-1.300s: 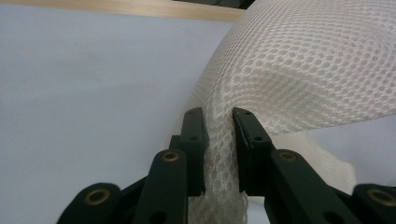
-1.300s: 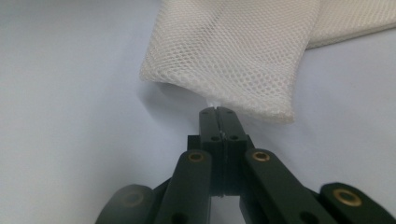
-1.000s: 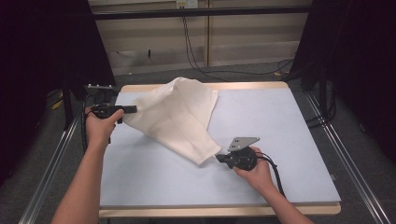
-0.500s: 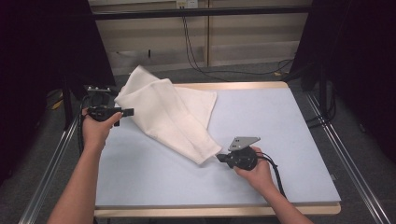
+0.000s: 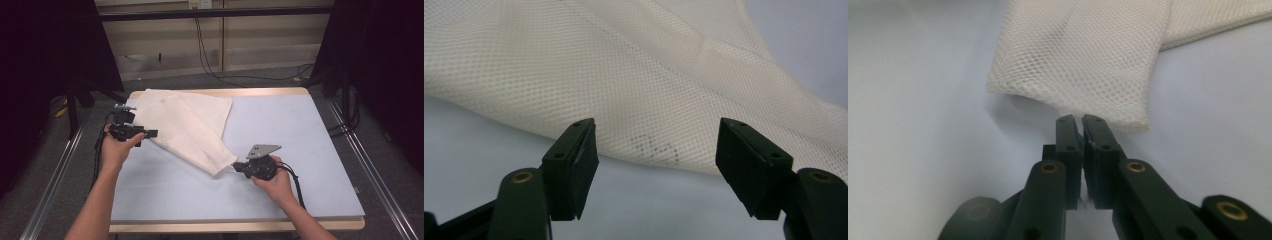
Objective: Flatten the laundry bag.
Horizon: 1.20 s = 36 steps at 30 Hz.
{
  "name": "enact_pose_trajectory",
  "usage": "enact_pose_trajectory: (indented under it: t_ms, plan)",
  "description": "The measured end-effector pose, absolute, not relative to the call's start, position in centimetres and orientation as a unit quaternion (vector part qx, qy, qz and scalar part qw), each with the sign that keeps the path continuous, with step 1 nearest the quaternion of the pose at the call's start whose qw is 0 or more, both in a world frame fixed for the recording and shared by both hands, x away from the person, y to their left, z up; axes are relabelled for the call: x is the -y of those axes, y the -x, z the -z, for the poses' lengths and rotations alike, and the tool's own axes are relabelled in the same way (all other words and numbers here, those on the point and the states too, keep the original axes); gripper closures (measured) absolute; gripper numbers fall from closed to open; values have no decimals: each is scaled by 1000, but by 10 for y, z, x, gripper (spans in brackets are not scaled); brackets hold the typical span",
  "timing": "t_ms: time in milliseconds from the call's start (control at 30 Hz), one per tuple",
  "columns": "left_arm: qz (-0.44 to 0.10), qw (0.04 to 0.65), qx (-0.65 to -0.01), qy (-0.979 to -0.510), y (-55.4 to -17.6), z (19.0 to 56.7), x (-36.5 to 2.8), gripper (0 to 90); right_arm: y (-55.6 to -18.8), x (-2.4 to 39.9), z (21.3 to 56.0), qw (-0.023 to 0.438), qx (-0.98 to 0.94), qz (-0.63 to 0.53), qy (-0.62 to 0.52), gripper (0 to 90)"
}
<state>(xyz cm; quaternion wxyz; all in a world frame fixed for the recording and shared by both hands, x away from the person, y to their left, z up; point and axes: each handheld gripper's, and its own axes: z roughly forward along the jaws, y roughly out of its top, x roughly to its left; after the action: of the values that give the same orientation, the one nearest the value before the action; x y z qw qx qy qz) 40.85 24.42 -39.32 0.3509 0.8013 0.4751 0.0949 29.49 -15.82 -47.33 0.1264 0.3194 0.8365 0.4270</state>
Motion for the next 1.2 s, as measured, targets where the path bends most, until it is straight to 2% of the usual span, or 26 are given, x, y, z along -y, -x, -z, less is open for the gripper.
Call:
enact_pose_trajectory:
  t_ms: [167,233,333,500,867,1067,1200]
  plan:
    - [-102,357,-460,-807,-405,399,-222,317,-297,162,471,134,-827,-428,-340,713]
    - [-103,355,-453,-812,-406,400,-219,305,-297,164,470,138,-827,-425,-342,709]
    - [-101,353,-440,-820,-409,406,-207,296,-296,167,469,143,-827,-421,-344,641]
    - [-104,358,-429,-823,-413,419,-190,244,-297,172,470,142,-826,-419,-348,578]
    - [-103,345,-411,-838,-426,445,-158,208,-302,179,470,135,-825,-420,-355,526]
    - [-99,314,-389,-860,-430,462,-139,223,-303,178,470,131,-826,-419,-354,514]
    - [-94,301,-383,-868,-433,471,-134,202,-299,182,468,136,-828,-414,-353,512]
